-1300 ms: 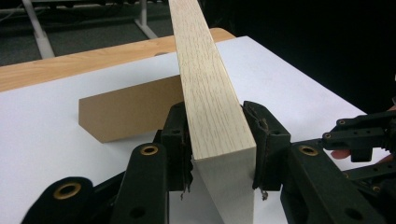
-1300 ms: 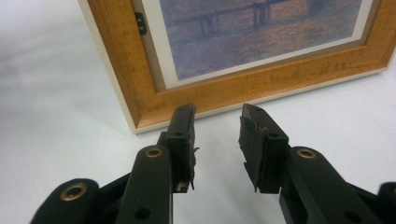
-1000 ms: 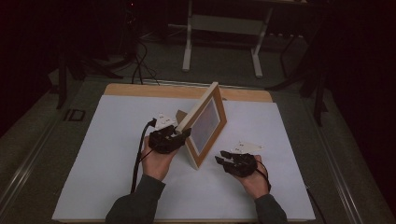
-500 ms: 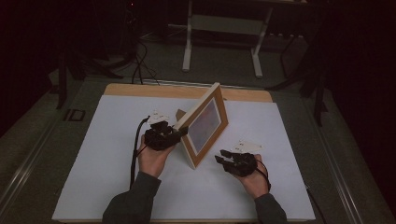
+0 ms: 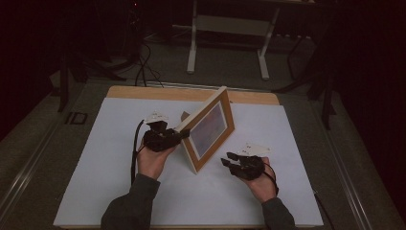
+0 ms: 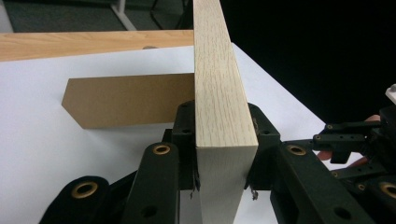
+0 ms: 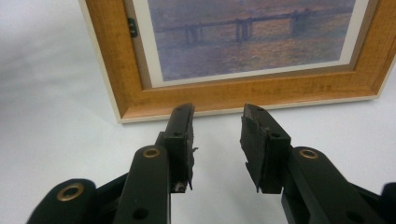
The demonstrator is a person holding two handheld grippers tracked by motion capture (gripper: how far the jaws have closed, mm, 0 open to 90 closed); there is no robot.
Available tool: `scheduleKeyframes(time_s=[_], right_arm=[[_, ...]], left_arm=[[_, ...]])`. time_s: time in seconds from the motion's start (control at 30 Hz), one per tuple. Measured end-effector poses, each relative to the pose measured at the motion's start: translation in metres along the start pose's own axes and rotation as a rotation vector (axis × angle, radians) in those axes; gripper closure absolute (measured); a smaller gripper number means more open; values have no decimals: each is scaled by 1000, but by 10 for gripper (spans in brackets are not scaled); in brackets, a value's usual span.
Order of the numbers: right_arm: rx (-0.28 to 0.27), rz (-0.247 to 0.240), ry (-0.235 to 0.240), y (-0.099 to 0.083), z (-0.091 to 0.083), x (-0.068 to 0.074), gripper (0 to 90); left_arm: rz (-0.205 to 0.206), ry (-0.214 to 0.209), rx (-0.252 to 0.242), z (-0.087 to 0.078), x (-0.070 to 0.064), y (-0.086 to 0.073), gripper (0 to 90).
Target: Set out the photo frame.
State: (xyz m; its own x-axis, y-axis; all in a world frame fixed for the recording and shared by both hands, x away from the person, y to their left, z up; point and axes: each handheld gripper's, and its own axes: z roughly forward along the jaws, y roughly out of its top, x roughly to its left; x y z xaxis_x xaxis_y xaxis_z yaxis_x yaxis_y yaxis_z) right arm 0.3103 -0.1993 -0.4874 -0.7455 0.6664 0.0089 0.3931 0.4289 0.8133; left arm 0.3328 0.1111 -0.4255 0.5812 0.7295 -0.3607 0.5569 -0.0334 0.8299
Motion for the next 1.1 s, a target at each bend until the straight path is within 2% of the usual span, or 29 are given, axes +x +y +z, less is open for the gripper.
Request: scheduleKeyframes(time_s=[0.37,0.8,1.1], right_arm=[[-17,1,-17,5,-3,-2,633],[-33,6,-46,8,-7,-5,608],[-21,34,-71,11,-8,-12,570]], left_arm=[[-1,-55,37,-4,12,4,715],[7,-105,59,-8,20,5,716],[21,-143,67,-9,23,5,715]])
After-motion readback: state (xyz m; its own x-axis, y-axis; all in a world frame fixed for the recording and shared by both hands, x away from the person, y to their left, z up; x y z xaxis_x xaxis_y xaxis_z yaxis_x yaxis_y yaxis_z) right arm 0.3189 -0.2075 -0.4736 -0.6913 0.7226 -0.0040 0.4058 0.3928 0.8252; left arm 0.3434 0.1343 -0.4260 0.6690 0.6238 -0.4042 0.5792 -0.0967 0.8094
